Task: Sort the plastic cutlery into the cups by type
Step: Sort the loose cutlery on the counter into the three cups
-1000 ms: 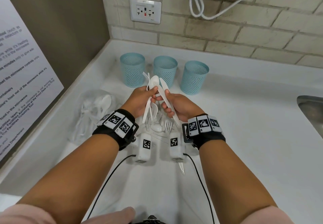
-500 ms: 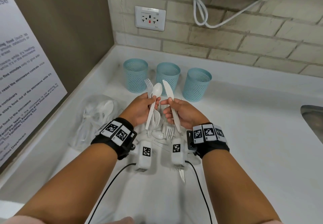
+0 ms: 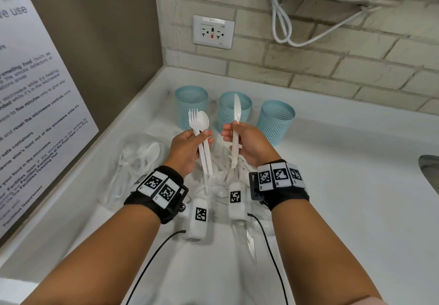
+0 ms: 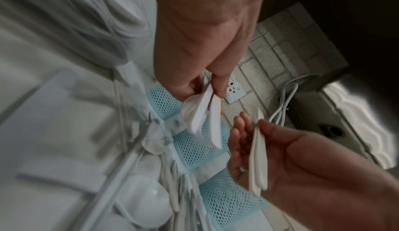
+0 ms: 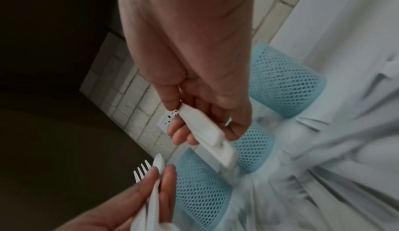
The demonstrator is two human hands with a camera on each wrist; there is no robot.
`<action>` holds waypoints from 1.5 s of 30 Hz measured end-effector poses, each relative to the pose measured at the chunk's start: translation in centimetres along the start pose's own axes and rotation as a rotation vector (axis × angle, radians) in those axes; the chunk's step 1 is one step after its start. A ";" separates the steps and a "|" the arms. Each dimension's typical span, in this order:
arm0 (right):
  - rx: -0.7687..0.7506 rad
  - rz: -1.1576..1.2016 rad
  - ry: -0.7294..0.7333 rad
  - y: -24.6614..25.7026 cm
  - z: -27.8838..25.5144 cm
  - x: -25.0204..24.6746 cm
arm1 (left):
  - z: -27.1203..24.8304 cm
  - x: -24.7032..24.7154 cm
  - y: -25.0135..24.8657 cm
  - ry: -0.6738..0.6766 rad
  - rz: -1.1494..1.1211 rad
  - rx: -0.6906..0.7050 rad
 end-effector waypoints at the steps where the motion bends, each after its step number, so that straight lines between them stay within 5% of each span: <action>1: -0.024 -0.052 -0.008 0.5 0.2 -0.1 | 0.1 -0.1 -0.2 -0.008 0.011 0.002; 14: -0.104 -0.197 0.029 2.0 2.1 0.7 | 0.7 -0.1 -0.2 -0.029 0.022 -0.043; 24: -0.351 0.040 -0.340 10.3 6.5 -0.2 | 1.4 -1.8 -1.6 -0.105 -0.084 0.009; 35: -0.306 -0.472 -0.283 8.3 11.0 3.7 | 1.3 -2.7 -2.2 -0.126 -0.151 0.001; 40: -0.301 -0.362 -0.234 8.4 9.4 3.0 | 1.3 -2.2 -2.1 -0.093 -0.168 -0.031; 45: -0.444 -0.304 -0.475 9.2 5.1 -0.4 | 1.3 -1.0 -1.6 -0.014 -0.136 -0.072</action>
Point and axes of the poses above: each hand's wrist, its own z-axis towards the middle knuckle, its own x-axis out of the palm, y = z × x, the point moved 9 cm from there along z, towards the middle knuckle, and after that the axes turned 8 degrees about -z, right-handed, at the moved point
